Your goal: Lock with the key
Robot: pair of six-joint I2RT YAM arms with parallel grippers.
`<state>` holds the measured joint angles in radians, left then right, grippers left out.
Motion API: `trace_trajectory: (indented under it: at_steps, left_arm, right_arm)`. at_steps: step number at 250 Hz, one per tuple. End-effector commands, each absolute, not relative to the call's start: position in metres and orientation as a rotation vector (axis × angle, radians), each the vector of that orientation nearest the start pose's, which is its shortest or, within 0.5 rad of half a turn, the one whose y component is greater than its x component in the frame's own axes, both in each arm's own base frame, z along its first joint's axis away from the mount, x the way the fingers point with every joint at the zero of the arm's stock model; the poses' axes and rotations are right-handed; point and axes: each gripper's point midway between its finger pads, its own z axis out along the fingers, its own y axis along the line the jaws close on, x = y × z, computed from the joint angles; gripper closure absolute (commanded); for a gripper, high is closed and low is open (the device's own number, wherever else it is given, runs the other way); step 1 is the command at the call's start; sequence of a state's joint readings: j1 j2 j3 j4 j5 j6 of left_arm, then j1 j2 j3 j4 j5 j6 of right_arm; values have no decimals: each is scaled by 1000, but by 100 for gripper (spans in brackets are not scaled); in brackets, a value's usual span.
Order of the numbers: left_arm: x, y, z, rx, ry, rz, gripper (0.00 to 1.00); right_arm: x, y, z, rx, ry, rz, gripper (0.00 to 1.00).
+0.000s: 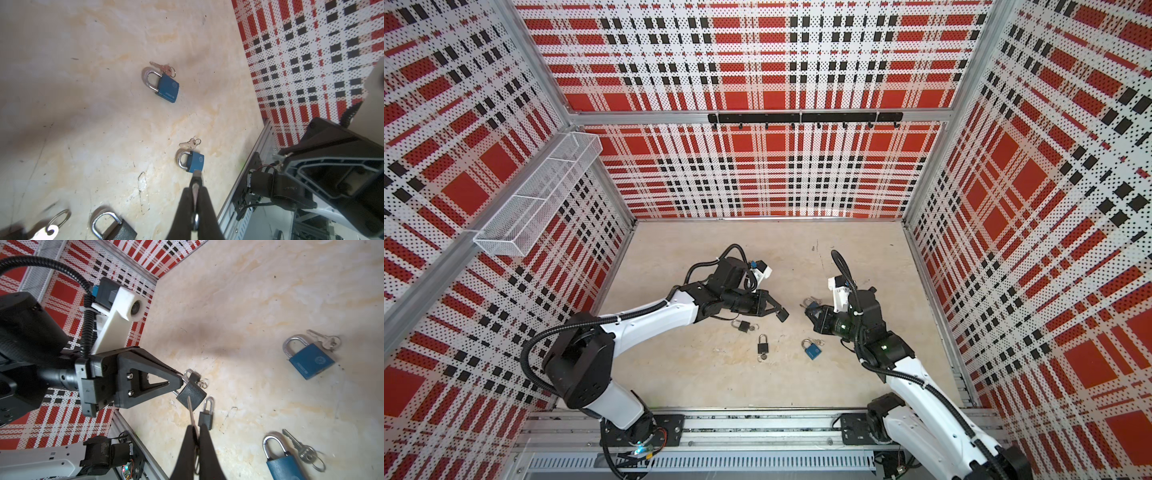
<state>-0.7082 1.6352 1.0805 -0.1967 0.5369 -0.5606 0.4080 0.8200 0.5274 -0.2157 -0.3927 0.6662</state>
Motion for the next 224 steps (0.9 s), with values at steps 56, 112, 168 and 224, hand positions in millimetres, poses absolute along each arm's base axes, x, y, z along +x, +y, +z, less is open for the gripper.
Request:
trace_trajectory:
  at_steps: [56,112,168,224]
  left_arm:
    - [294,-367,108,548,2568,-1080,100]
    - [306,-366,84,581,2629,-965,100]
    - [311,-363,67,563,2658,-907,100]
    - [318,-361,54,525,2678,-900,100]
  right_arm:
    - [239,161,172,82,2188,968,100]
    - [237,163,164,106,2189,1001,100]
    - [237,163,159,94,2210,983,100]
    - [239,164,156,106,2214,995,100]
